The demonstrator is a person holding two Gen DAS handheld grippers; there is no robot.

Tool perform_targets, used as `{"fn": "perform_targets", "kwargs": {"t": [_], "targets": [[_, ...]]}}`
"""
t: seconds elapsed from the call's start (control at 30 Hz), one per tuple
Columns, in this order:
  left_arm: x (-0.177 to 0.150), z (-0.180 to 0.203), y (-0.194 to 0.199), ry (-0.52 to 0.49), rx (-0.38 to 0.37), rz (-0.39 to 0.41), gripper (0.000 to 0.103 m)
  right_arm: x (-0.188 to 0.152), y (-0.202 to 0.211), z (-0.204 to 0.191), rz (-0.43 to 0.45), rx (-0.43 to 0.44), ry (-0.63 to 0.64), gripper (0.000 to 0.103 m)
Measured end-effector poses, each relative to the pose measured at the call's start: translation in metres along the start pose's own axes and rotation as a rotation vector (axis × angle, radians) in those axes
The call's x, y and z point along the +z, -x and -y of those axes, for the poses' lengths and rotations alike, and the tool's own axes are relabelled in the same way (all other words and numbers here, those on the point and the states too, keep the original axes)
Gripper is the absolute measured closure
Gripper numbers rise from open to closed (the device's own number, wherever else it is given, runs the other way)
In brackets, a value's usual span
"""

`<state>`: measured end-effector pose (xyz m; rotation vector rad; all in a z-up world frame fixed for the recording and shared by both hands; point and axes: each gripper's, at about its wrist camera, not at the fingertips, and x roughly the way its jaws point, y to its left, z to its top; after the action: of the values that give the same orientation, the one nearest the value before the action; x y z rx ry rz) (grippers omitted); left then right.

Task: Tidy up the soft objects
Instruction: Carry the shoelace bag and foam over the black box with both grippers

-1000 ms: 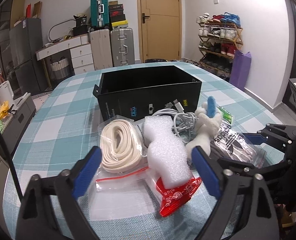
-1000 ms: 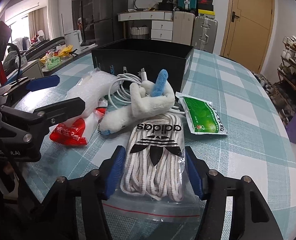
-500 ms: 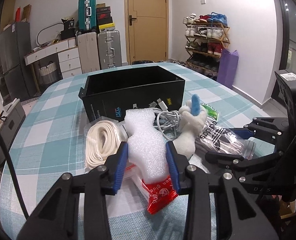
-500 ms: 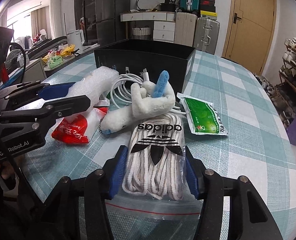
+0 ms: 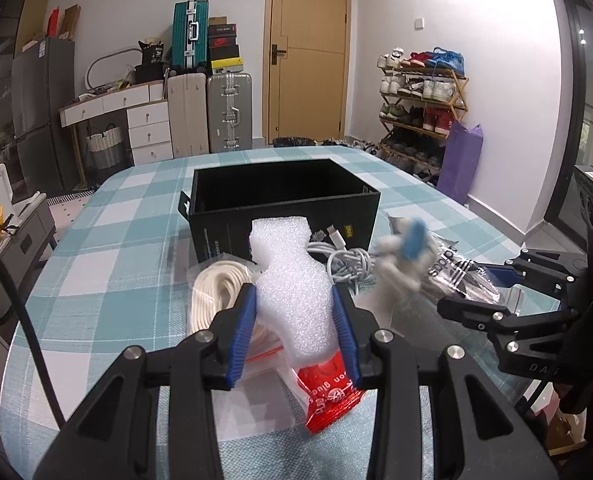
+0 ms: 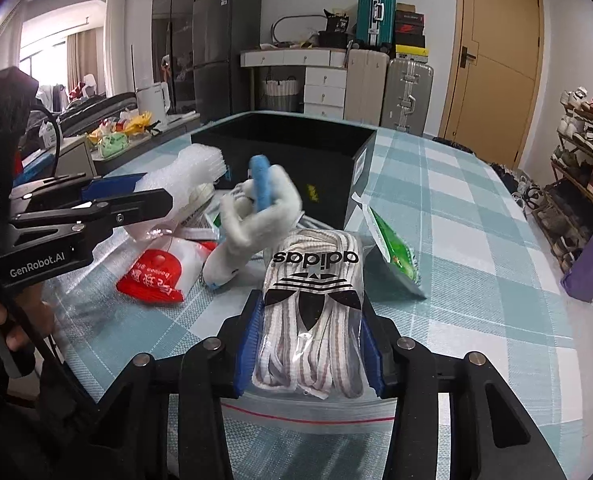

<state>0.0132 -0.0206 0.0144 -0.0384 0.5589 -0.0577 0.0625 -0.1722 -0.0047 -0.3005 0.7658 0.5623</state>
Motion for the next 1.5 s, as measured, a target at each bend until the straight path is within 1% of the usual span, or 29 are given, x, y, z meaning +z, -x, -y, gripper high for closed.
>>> {"fn": "perform_targets", "kwargs": {"t": [0.2, 0.47, 0.6, 0.8, 1.07, 1.33, 1.4, 1.5], "targets": [[0.01, 0.0, 0.012, -0.001, -0.01, 0.035, 0.066, 0.007, 0.019, 0.003, 0.064, -0.011, -0.009, 0.059], [0.022, -0.006, 0.019, 0.005, -0.022, 0.047, 0.066, 0.025, 0.035, 0.005, 0.114, -0.017, 0.004, 0.059], [0.03, -0.009, 0.021, 0.014, -0.022, 0.058, 0.066, 0.034, 0.04, 0.008, 0.139, -0.004, -0.008, 0.059], [0.039, -0.014, 0.018, 0.056, -0.028, 0.068, 0.066, 0.05, 0.04, 0.009, 0.161, 0.021, -0.008, 0.059], [0.056, -0.015, 0.01, 0.053, -0.019, 0.084, 0.066, 0.068, 0.031, 0.009, 0.17, 0.048, -0.01, 0.059], [0.078, -0.019, 0.001, 0.066, -0.027, 0.092, 0.066, 0.092, 0.024, 0.019, 0.183, 0.096, -0.033, 0.059], [0.082, -0.021, -0.001, 0.075, -0.034, 0.088, 0.066, 0.098, 0.023, 0.022, 0.186, 0.119, -0.046, 0.059], [0.088, -0.022, -0.007, 0.069, -0.027, 0.083, 0.066, 0.109, 0.021, 0.027, 0.193, 0.125, -0.053, 0.059]]}}
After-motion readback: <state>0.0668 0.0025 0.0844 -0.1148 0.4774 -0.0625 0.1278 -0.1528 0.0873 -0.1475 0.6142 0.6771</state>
